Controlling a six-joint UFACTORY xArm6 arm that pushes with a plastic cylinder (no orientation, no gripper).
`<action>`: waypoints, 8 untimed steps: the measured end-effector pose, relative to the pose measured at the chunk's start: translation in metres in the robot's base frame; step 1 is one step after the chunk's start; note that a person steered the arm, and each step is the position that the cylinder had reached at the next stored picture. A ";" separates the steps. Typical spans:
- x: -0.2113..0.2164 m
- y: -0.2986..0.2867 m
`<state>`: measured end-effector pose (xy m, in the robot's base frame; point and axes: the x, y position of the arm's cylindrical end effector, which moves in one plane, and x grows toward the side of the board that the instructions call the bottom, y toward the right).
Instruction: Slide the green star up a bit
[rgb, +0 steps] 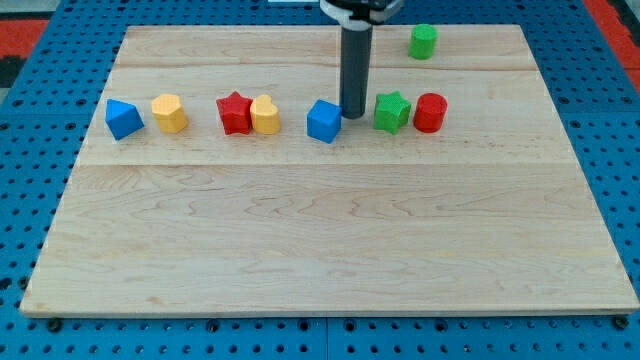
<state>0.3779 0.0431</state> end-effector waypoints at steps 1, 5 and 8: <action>0.023 0.039; -0.032 0.054; -0.045 0.045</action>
